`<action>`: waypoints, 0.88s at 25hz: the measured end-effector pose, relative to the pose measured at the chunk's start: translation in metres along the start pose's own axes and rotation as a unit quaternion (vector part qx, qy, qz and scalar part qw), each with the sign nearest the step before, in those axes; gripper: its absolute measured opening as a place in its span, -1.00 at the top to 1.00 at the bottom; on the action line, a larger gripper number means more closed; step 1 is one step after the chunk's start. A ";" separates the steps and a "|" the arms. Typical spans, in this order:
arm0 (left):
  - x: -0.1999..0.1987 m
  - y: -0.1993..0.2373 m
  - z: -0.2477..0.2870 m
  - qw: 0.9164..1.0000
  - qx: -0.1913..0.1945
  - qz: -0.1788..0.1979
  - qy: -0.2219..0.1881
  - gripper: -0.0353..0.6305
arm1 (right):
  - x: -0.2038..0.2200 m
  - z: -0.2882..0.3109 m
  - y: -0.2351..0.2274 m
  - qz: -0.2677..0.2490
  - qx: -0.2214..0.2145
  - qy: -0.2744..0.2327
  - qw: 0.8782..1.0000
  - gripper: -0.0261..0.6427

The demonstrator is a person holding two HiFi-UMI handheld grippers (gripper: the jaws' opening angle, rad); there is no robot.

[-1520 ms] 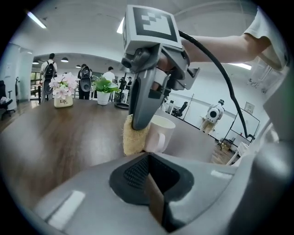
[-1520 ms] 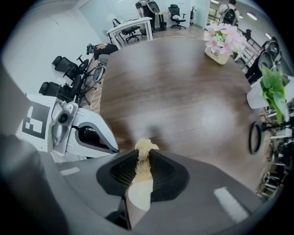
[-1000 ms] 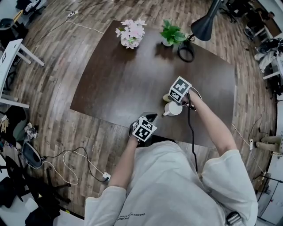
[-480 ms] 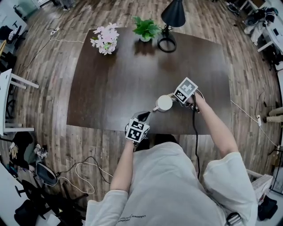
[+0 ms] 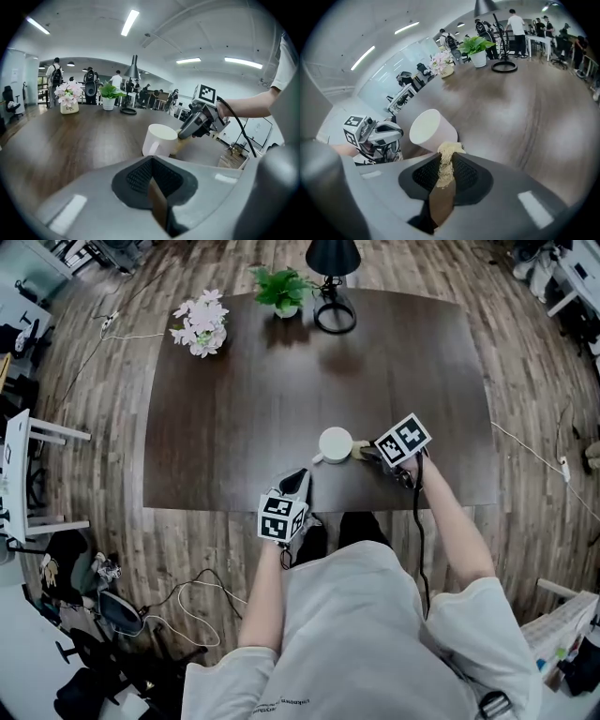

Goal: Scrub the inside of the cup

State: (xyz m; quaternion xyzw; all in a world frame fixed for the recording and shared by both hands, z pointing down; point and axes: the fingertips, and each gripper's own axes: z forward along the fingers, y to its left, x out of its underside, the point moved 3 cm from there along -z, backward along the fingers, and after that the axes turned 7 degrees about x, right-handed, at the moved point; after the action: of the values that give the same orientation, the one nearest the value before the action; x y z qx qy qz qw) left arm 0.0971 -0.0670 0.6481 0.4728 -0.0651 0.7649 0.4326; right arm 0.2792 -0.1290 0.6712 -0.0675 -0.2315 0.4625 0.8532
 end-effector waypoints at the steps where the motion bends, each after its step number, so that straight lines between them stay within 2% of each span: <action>1: 0.000 -0.003 -0.002 1.000 -0.010 -0.005 -0.004 0.89 | 0.004 0.000 0.003 -0.005 -0.005 -0.002 1.000 0.65; 6: -0.003 -0.038 -0.012 0.996 -0.072 -0.041 -0.038 0.89 | 0.037 -0.013 0.027 -0.046 -0.066 -0.026 0.996 0.65; 9: -0.005 -0.072 -0.015 0.990 -0.111 -0.062 -0.060 0.89 | 0.058 -0.038 0.037 -0.056 -0.100 -0.089 0.989 0.65; 11: -0.009 -0.097 -0.017 0.985 -0.138 -0.071 -0.078 0.89 | 0.068 -0.057 0.038 -0.060 -0.105 -0.137 0.983 0.65; 14: -0.010 -0.136 -0.022 0.975 -0.178 -0.088 -0.104 0.89 | 0.083 -0.086 0.033 -0.080 -0.067 -0.209 0.972 0.65; 18: -0.005 -0.165 -0.032 0.951 -0.242 -0.143 -0.128 0.89 | 0.095 -0.125 0.027 -0.116 0.019 -0.315 0.942 0.64; 19: -0.004 -0.173 -0.033 0.948 -0.252 -0.147 -0.130 0.89 | 0.101 -0.133 0.028 -0.121 0.034 -0.332 0.935 0.64; 22: -0.005 -0.199 -0.033 0.948 -0.268 -0.115 -0.126 0.89 | 0.121 -0.156 0.036 -0.127 0.052 -0.362 0.922 0.64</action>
State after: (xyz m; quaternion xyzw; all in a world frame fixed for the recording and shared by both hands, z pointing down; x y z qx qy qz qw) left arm 0.2197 0.0700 0.5645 0.4364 -0.2671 0.5983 0.6167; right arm 0.3797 0.0061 0.5614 0.1790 -0.5073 0.3541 0.7650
